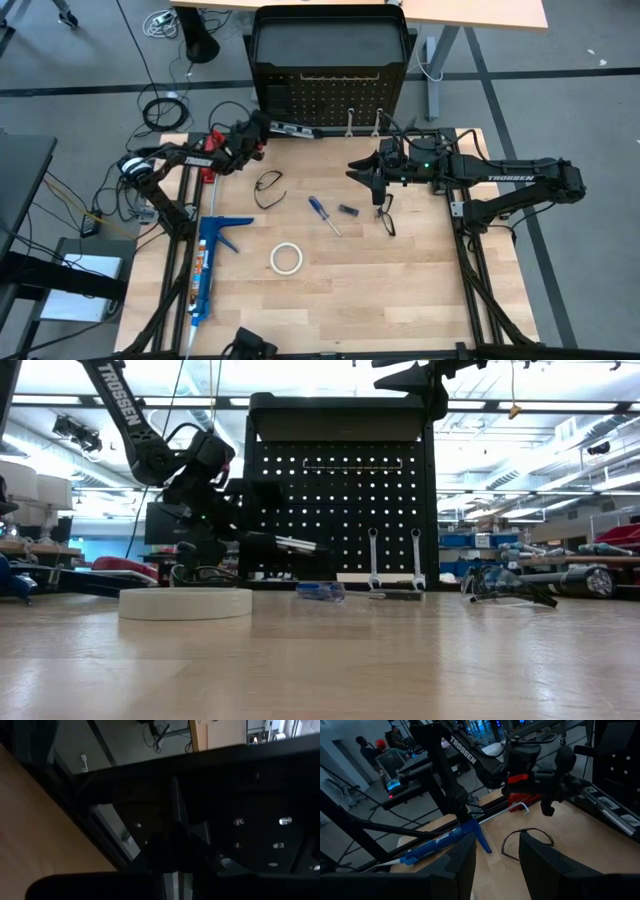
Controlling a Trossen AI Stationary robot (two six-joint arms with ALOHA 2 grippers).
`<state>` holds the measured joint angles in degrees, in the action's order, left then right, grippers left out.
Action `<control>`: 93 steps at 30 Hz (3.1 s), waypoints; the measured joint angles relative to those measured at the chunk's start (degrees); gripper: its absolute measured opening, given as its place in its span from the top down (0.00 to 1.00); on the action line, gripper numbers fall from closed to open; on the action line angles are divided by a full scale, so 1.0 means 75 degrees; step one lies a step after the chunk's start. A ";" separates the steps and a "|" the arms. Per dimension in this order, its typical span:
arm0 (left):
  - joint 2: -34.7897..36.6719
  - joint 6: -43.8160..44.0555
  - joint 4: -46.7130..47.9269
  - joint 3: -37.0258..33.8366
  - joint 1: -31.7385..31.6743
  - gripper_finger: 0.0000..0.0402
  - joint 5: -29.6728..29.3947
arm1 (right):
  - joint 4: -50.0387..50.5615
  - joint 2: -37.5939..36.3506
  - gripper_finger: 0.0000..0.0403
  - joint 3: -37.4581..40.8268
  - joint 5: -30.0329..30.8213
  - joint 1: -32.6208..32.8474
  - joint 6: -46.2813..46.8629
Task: Hang tools onto peg board
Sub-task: Remove the spirit level from the black pegboard, then unhang the right wrench from the black pegboard
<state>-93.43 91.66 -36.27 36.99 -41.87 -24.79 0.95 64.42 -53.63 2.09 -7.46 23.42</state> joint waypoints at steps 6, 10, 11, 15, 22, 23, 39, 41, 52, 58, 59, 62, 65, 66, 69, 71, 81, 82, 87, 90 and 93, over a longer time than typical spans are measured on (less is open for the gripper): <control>0.0000 0.0006 -0.0190 -0.0003 0.0188 0.87 -0.0246 | 0.0000 0.0000 0.62 0.0000 0.0000 0.0002 0.0000; 0.0048 0.0000 -0.0226 -0.0004 0.0208 0.87 -0.0409 | 0.0000 0.0000 0.62 0.0000 0.0000 0.0001 0.0000; 0.0079 -0.0013 -0.0243 -0.0005 0.0205 0.87 -0.0427 | 0.0001 0.0000 0.62 0.0000 0.0000 0.0002 0.0000; 0.0207 -0.0053 -0.0225 -0.0003 0.0205 0.87 -0.0521 | 0.0000 0.0000 0.62 0.0000 0.0000 0.0002 0.0000; 0.0601 -0.0399 -0.0156 0.0003 0.0354 0.87 -0.0689 | 0.0003 0.0000 0.62 0.0000 0.0155 0.0002 -0.0114; 0.0667 -0.0416 -0.0098 0.0003 0.0399 0.87 -0.0731 | 0.0003 0.0000 0.62 -0.0001 0.0165 -0.0001 -0.0129; 0.2406 -0.0832 0.2581 -0.0001 0.2581 0.87 -0.0889 | -0.0006 0.0000 0.62 0.0000 0.0563 -0.0139 -0.0658; 0.2679 -0.0997 0.2649 0.0009 0.2949 0.87 -0.0890 | -0.0004 0.0000 0.62 0.0000 0.0571 -0.0245 -0.0662; 0.3165 -0.2418 0.3378 0.0035 0.3883 0.87 0.1440 | -0.0060 -0.0003 0.62 -0.0003 0.0245 -0.0773 -0.0807; 0.3159 -0.2852 0.3828 0.0038 0.4267 0.87 0.1672 | 0.0174 -0.0003 0.62 -0.0006 -0.0955 -0.1176 -0.0336; 0.3157 -0.2855 0.4047 0.0038 0.4337 0.87 0.1619 | 0.0199 -0.0003 0.62 -0.0006 -0.0986 -0.1202 -0.0345; 0.3114 -0.2952 0.4563 0.0038 0.4551 0.87 0.1454 | 0.0213 -0.0003 0.62 -0.0006 -0.1029 -0.1239 -0.0352; 0.3053 -0.2993 0.4625 0.0036 0.4776 0.86 0.1456 | 0.0230 -0.0003 0.62 -0.0006 -0.1027 -0.1239 -0.0377; 0.3035 -0.3009 0.4571 0.0038 0.4832 0.86 0.1458 | 0.0241 -0.0003 0.62 -0.0006 -0.1008 -0.1239 -0.0365; 0.3002 -0.3150 0.4577 0.0038 0.4964 0.80 0.1456 | 0.0420 -0.0003 0.61 -0.0006 -0.0933 -0.1267 -0.0344; 0.2987 -0.3203 0.4636 0.0038 0.5024 0.73 0.1456 | 0.0460 -0.0003 0.59 -0.0006 -0.0963 -0.1290 -0.0339; 0.2987 -0.3198 0.4594 0.0038 0.5045 0.42 0.1485 | 0.0504 -0.0122 0.49 -0.0006 -0.1411 -0.1329 -0.0317; 0.3023 -0.3207 0.4594 0.0046 0.5045 0.42 0.1485 | 0.0535 -0.0173 0.49 -0.0006 -0.1406 -0.1344 -0.0318; 0.3018 -0.3643 0.4675 0.0294 0.5054 0.42 0.1488 | 0.0535 -0.0469 0.49 -0.0006 -0.1372 -0.1466 -0.0530; 0.3019 -0.3996 0.4649 0.0610 0.5054 0.44 0.1352 | 0.0574 -0.0685 0.49 -0.0006 -0.1107 -0.1577 -0.0592; 0.3016 -0.4603 0.4680 0.1066 0.5057 0.46 0.1069 | 0.0843 -0.0862 0.49 -0.0006 -0.0558 -0.1738 -0.0541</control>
<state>-70.81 57.14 -1.17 44.99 -3.95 -16.78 7.27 57.96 -53.67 -2.09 -20.49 19.37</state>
